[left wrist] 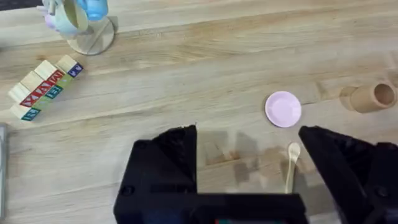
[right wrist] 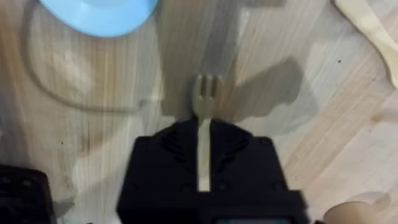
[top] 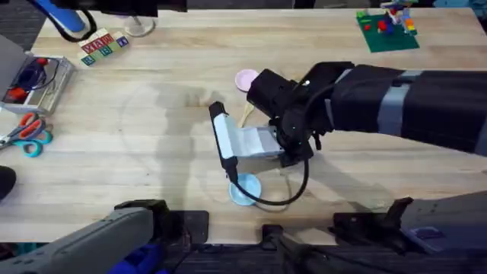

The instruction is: Pick up a utensil and set it on the pink plate, then put the other utensil in the container.

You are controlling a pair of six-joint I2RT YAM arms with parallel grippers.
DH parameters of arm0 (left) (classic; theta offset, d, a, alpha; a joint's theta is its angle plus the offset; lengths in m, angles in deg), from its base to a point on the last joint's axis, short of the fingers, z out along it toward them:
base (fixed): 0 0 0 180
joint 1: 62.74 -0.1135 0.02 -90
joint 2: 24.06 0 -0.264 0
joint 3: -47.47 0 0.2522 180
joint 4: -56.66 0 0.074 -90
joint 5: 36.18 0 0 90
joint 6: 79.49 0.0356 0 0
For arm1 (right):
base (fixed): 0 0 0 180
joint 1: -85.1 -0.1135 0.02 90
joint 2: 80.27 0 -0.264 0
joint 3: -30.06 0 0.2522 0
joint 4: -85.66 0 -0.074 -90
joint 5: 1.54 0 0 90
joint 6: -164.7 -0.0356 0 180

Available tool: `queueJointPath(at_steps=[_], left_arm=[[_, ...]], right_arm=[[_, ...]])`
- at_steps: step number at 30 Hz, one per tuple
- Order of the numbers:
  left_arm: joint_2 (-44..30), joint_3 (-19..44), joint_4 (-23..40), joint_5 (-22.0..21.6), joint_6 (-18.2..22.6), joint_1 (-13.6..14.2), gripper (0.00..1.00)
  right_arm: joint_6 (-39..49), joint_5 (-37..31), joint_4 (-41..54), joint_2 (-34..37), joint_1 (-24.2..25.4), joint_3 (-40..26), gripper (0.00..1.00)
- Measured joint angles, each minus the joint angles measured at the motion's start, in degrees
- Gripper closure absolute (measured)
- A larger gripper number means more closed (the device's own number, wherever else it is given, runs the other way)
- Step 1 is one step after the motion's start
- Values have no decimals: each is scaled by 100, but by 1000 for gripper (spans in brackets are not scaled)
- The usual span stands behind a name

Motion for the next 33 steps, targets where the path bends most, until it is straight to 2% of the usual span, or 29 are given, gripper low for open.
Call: queueJointPath(at_steps=[2,10,21,30,31,33], left_arm=[[0,0,10,0,1,2,8],[0,0,23,0,0,0,8],[0,0,24,0,0,2,8],[0,0,8,0,2,-16,8],[0,0,-6,2,2,-112,9],[-1,0,-5,5,5,-223,9]], right_arm=[[3,2,-3,-11,-11,2,961],[-35,2,-6,-11,-13,2,967],[-517,70,142,17,98,-90,968],[-644,53,720,290,878,-751,969],[-648,37,721,290,1138,-1114,969],[-664,25,714,290,1253,-1317,969]])
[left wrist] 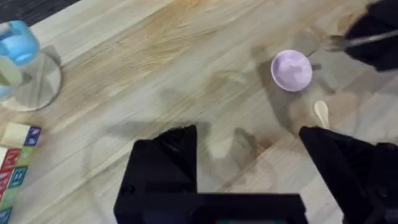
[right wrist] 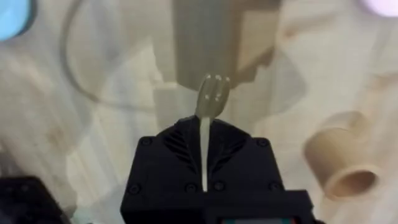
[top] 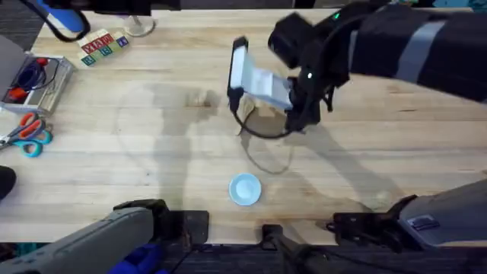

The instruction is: Pick up a utensil and set it on the pink plate, then put the other utensil in the container.

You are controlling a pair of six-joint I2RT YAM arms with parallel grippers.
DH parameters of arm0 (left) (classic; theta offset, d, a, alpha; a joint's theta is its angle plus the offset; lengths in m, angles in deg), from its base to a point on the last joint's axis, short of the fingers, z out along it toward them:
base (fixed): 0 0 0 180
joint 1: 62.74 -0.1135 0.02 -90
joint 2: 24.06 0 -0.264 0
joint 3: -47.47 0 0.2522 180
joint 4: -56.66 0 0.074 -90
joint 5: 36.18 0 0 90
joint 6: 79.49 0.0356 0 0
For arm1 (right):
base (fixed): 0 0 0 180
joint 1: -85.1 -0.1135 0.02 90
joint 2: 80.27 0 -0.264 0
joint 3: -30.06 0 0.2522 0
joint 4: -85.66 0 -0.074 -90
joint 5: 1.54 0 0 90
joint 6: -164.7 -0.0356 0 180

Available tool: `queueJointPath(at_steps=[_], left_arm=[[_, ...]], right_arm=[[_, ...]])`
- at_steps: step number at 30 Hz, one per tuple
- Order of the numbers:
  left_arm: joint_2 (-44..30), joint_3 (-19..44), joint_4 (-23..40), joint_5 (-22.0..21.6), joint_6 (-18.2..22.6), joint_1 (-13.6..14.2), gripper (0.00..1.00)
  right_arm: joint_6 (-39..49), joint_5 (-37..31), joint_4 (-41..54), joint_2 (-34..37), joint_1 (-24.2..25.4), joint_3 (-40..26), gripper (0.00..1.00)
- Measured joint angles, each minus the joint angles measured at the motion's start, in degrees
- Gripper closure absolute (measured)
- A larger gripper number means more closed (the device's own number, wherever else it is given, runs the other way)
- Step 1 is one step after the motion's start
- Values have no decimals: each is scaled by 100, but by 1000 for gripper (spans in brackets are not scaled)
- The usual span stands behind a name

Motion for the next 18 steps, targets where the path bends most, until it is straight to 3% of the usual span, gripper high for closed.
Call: queueJointPath(at_steps=[4,9,14,18], left_arm=[[-46,8,64,211,252,-291,9],[-434,24,95,705,893,-594,10],[-949,22,106,1447,1877,-849,10],[-1379,23,117,2127,2808,-1073,10]], right_arm=[[-25,-7,11,0,135,-375,969],[-177,-140,2,0,199,-895,969],[-280,-304,-154,8,203,-1314,969],[-453,-373,-247,439,203,-1945,970]])
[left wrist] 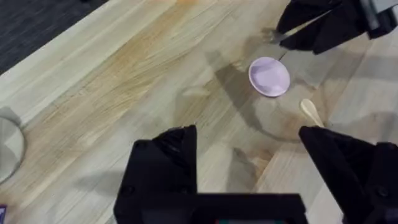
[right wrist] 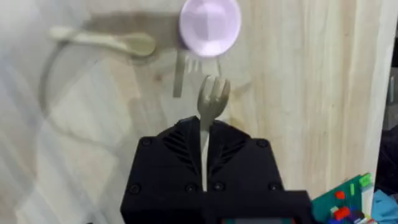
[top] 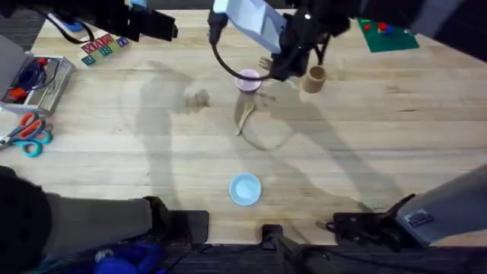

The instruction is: Pick up a utensil and set it on the pink plate, then put the other utensil in the container.

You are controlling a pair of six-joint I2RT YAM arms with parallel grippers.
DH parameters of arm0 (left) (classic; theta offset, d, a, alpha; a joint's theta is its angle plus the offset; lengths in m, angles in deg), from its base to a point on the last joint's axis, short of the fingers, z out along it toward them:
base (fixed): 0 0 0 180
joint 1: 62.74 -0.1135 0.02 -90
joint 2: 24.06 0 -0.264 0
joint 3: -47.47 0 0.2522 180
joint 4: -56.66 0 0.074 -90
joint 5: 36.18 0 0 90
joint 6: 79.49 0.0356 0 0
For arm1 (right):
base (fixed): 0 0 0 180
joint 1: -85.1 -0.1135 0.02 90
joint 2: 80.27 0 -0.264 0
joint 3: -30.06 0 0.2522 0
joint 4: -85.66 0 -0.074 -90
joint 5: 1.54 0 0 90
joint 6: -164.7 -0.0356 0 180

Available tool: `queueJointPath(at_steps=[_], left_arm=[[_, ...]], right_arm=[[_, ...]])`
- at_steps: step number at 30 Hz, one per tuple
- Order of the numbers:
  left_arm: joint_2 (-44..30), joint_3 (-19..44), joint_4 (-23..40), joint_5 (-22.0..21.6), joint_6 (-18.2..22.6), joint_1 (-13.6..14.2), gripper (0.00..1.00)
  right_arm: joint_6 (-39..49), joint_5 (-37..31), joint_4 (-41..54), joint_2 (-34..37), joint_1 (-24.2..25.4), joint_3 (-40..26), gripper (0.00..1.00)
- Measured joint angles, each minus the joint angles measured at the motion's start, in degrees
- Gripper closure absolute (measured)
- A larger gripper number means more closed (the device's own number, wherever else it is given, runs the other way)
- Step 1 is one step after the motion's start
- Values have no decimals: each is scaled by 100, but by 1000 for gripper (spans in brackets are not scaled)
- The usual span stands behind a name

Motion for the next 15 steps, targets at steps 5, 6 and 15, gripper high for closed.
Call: queueJointPath(at_steps=[5,6,15], left_arm=[[-287,1,0,266,519,-139,10],[-351,-1,2,329,623,-174,10],[-1010,-1,127,1439,1964,-584,10]], right_arm=[[-158,-25,-26,733,0,-671,970],[-200,-30,-24,895,0,-819,970],[-618,-12,-370,1589,0,-1578,970]])
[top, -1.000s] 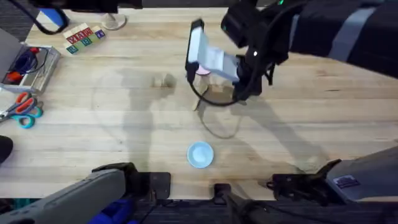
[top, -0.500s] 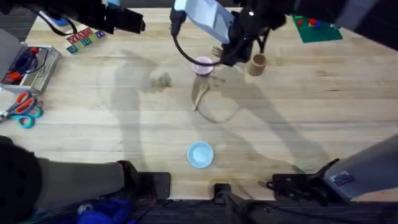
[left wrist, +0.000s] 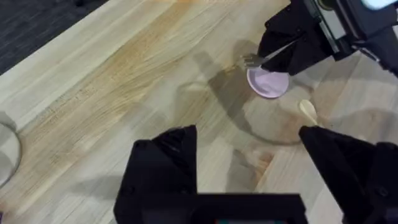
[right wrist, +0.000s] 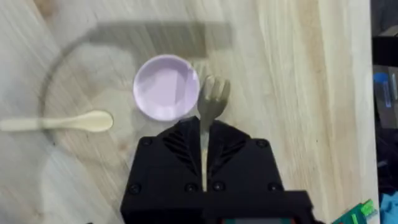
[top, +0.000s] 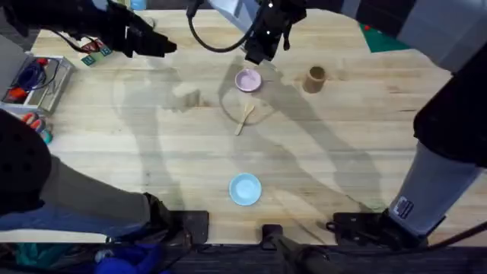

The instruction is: Pick up a utensil and set it on the pink plate, then put the other utensil in the container.

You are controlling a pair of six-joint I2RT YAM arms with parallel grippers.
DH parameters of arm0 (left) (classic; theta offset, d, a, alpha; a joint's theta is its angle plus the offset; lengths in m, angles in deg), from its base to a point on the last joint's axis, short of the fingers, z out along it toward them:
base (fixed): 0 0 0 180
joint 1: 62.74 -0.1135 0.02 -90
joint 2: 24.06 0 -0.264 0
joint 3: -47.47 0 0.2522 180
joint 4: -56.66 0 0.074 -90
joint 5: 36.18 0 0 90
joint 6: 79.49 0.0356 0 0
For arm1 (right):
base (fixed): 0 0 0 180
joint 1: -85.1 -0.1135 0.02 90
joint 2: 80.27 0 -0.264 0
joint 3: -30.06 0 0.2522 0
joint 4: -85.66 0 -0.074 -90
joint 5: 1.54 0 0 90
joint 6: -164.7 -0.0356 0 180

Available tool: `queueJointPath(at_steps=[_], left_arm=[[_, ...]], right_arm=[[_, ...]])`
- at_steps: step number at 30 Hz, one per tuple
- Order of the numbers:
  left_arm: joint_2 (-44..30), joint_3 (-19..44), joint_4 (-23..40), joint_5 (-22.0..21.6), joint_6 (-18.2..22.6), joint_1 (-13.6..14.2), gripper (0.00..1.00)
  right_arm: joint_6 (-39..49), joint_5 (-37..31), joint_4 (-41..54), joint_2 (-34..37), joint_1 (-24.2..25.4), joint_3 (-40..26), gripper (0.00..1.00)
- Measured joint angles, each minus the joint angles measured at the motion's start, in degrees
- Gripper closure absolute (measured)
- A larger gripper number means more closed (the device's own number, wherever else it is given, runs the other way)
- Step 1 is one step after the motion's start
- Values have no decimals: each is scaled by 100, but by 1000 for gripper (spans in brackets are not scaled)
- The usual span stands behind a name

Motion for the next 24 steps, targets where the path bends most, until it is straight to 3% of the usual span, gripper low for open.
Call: queueJointPath(at_steps=[3,8,24], left_arm=[[-186,2,56,366,426,-82,10],[-405,0,85,646,742,-100,8],[-550,0,83,786,879,-100,8]], right_arm=[[-91,41,-182,9,0,0,970],[-176,111,-355,158,0,-42,970],[-393,472,-625,748,0,-42,969]])
